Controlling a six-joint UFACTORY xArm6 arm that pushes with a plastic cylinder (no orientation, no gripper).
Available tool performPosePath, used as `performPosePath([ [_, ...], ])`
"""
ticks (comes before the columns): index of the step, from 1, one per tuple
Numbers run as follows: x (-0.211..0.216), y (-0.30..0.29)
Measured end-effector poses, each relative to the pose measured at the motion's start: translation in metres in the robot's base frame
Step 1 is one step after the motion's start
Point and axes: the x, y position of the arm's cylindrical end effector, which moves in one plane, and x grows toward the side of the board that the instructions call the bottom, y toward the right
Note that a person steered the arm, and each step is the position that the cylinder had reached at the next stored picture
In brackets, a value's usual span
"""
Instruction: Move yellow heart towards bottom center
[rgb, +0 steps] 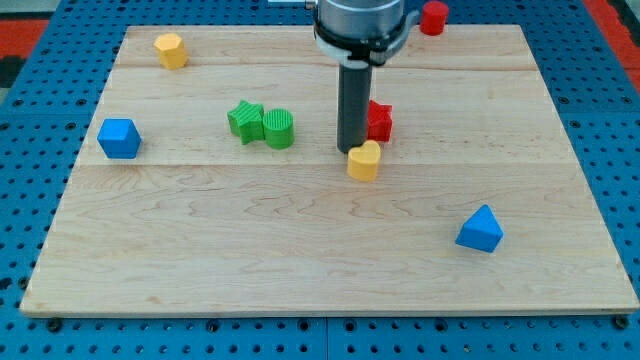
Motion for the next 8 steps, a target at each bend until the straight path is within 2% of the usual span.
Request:
performPosePath([
  [1,0.004,-0.001],
  [2,-0.031,0.006],
  [3,0.025,0.02],
  [4,0.053,-0.025],
  [5,0.063,-0.033],
  [6,0.013,-0.002],
  [7,0.055,0.051],
  [8,0.071,0.009],
])
